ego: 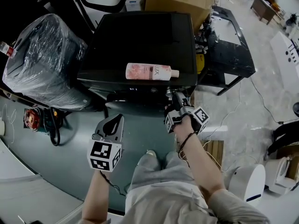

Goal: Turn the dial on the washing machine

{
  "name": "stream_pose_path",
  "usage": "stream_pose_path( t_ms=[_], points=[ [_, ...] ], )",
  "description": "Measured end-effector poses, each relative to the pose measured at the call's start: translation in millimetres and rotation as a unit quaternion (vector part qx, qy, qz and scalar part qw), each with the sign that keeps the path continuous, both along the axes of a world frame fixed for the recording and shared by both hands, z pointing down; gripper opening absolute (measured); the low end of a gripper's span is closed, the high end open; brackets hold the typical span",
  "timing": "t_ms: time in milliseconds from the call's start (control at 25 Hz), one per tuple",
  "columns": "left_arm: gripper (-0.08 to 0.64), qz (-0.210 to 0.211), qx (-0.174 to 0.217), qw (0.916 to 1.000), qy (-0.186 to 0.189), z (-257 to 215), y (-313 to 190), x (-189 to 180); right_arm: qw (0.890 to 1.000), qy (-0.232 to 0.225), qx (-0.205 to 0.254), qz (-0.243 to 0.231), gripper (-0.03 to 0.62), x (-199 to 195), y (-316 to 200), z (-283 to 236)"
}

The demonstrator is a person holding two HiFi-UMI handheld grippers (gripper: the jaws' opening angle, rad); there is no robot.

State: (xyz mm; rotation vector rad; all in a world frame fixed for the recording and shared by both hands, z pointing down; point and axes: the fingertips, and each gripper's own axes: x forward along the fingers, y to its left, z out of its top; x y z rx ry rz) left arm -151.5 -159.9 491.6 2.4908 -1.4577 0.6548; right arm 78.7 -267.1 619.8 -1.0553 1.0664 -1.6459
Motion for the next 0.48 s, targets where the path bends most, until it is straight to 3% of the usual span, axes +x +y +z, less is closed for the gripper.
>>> stream_pose_path(
  t_ms=[120,280,400,480],
  points=[
    [0.02,0.004,-0.005,1.0,-0.001,1.6,2.1,3.0,1.0,0.018,0.008,-0.02,0.193,-1.1,0.0,-0.5],
    [0.02,0.005,-0.012,0.9999,-0.001,-4.9,5.5,3.7,0.993,0.087,0.033,-0.074,0.195,-2.9,8.3,-17.1],
    [0.02,0.006,-0.015,0.9999,0.003,-17.7,9.3,5.5,0.975,0.173,0.062,-0.122,0.193,0.3,24.8,-44.5],
    [0.02,0.007,-0.014,0.9999,0.005,-30.2,11.5,8.1,0.955,0.24,0.083,-0.153,0.184,3.3,37.0,-67.9]
  ],
)
